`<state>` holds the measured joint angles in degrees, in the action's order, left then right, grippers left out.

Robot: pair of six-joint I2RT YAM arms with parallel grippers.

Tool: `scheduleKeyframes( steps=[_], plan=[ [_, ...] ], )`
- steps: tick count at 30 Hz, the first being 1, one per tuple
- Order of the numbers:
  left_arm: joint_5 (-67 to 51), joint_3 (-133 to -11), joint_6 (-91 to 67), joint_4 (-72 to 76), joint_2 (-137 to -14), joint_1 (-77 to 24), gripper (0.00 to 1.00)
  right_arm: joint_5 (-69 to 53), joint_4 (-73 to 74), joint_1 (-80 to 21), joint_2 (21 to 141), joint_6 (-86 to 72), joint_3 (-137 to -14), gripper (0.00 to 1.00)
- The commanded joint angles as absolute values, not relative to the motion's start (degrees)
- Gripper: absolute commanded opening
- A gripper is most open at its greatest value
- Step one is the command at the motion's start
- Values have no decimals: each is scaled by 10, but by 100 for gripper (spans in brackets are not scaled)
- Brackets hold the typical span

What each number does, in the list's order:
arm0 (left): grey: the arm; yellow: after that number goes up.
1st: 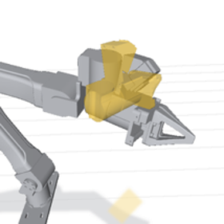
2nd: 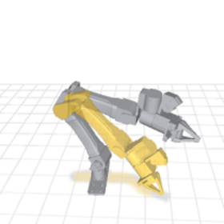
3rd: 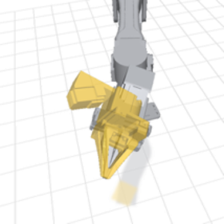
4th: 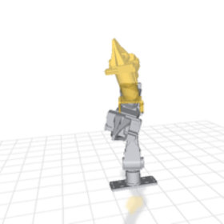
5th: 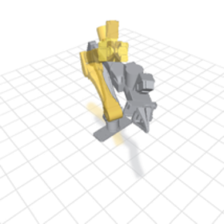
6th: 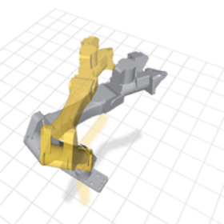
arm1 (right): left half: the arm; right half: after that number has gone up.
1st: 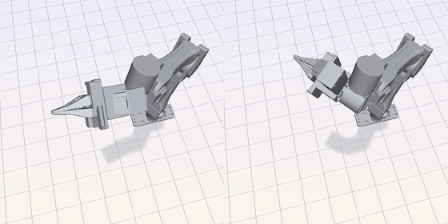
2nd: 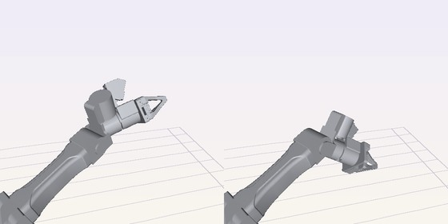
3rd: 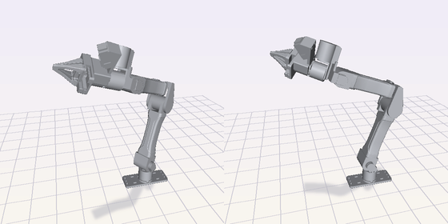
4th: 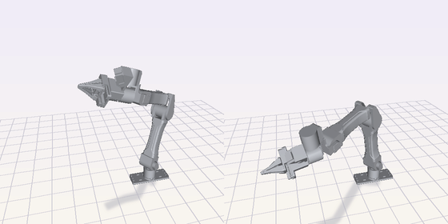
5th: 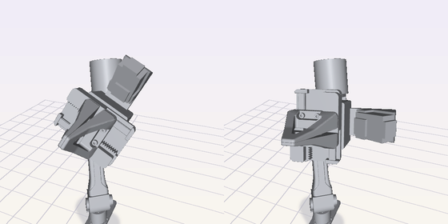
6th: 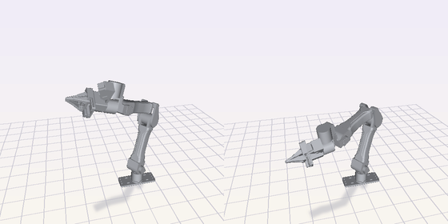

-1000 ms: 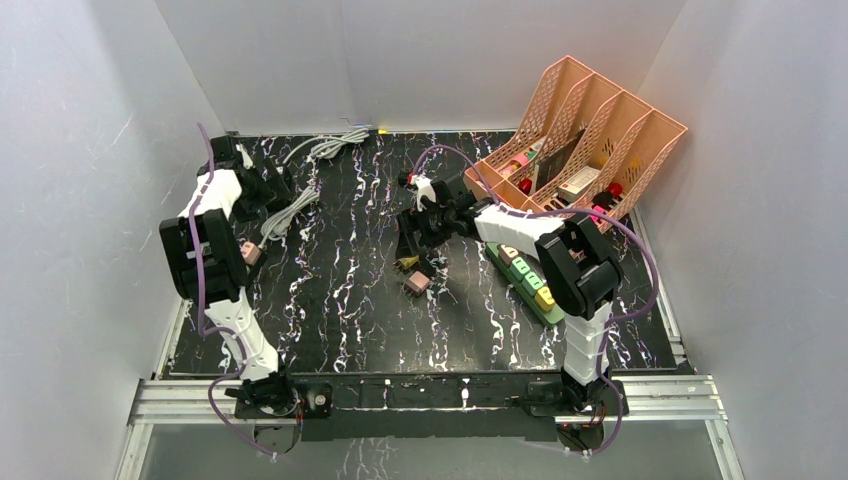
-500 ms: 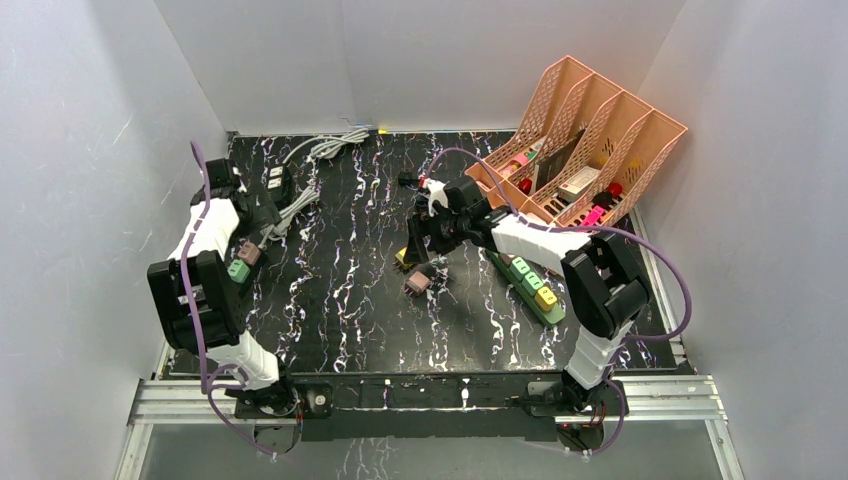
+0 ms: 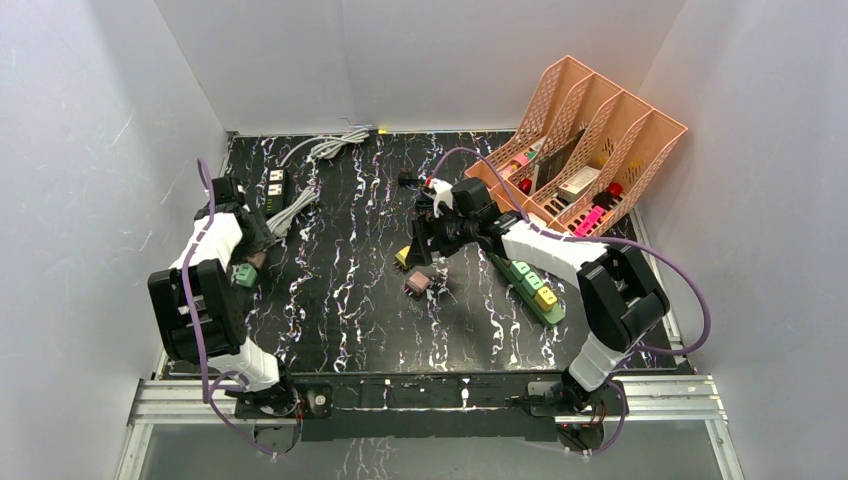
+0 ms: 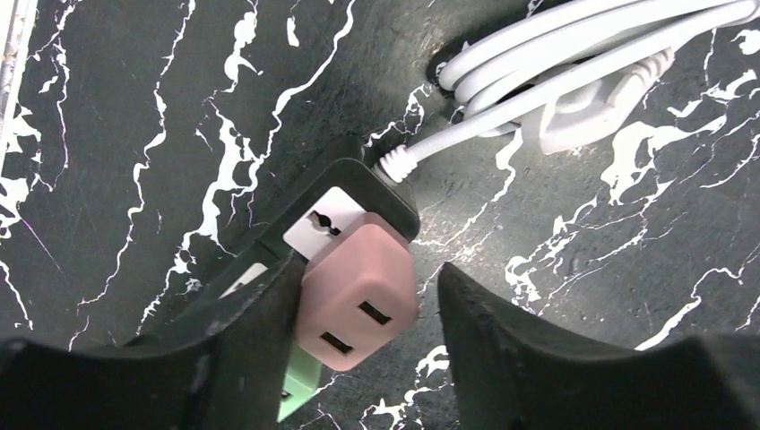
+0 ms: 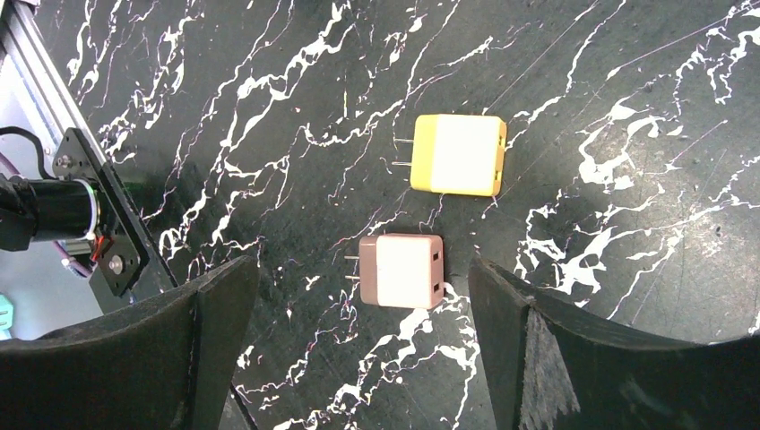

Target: Pull the plug off the socket

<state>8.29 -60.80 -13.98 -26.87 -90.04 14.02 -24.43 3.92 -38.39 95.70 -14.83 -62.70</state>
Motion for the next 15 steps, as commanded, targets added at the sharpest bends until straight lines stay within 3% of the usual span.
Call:
scheduleKeyframes(
  steps=[1,5,10,15],
  plan=[
    [62,-591,-144,-280,-867,139,46,-255,12,-387,926,-147,-617,95],
    [44,-578,-153,-280,-856,139,20,-255,12,-387,924,-146,-615,95],
    [-9,-570,-168,-280,-860,137,0,-256,13,-387,923,-146,-615,95],
    [-61,-580,-212,-265,-853,116,0,-242,8,-388,922,-156,-614,94]
  ],
)
